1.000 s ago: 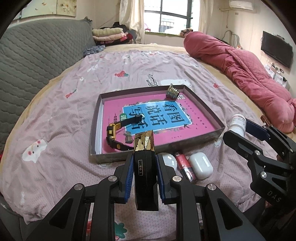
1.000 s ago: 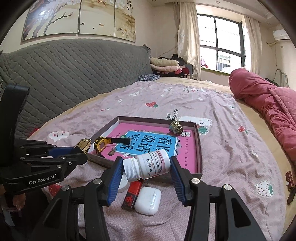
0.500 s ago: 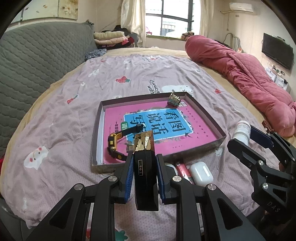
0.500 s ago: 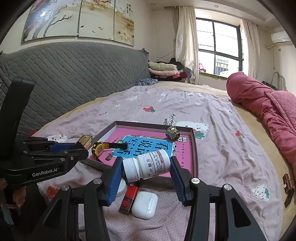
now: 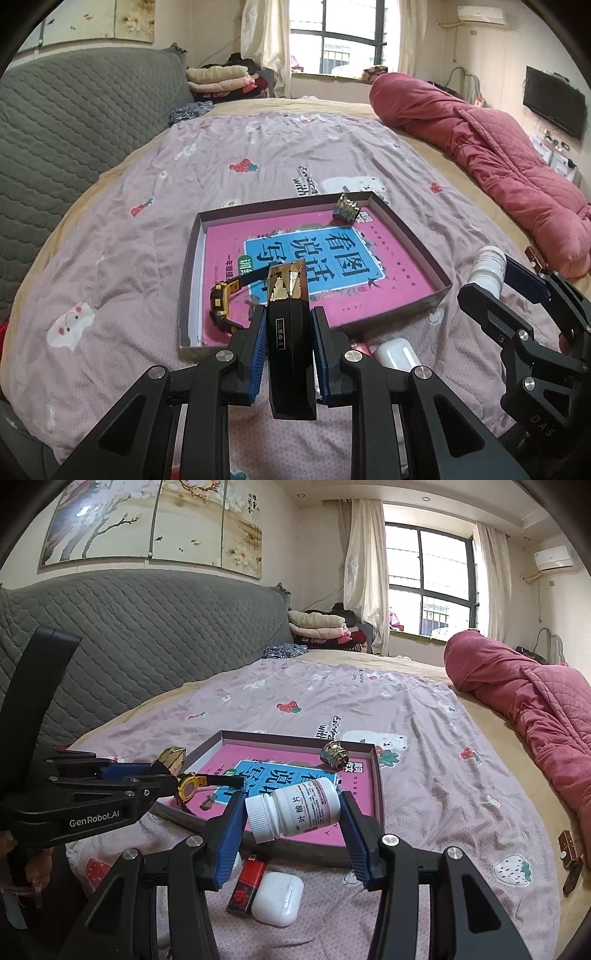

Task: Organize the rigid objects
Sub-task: 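Carry the black lighter over the gray box while the right gripper carries the pill bottle there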

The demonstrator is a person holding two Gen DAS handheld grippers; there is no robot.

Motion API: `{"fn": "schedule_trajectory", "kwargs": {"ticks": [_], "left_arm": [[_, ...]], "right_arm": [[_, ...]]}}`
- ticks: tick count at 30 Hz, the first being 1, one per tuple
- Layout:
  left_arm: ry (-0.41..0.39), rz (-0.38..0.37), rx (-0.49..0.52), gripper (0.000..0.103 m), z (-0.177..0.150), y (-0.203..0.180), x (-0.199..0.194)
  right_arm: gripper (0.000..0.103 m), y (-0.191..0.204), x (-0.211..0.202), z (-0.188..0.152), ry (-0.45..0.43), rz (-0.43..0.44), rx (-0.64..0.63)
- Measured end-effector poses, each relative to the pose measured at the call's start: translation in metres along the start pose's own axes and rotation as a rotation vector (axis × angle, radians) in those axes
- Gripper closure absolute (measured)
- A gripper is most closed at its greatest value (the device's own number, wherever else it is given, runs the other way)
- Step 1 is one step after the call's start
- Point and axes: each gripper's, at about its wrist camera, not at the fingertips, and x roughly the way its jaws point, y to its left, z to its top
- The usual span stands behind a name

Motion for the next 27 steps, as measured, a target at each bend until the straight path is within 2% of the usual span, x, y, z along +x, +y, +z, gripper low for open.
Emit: {"fn": "schedule_trajectory", "kwargs": {"ticks": [27], "left_arm": [[0.009, 0.023, -0.019, 0.079, 0.009, 0.004, 0.019]], "right_arm": [[0.053, -0.014, 0.013, 0.009, -0.035, -0.024, 0.004]]}}
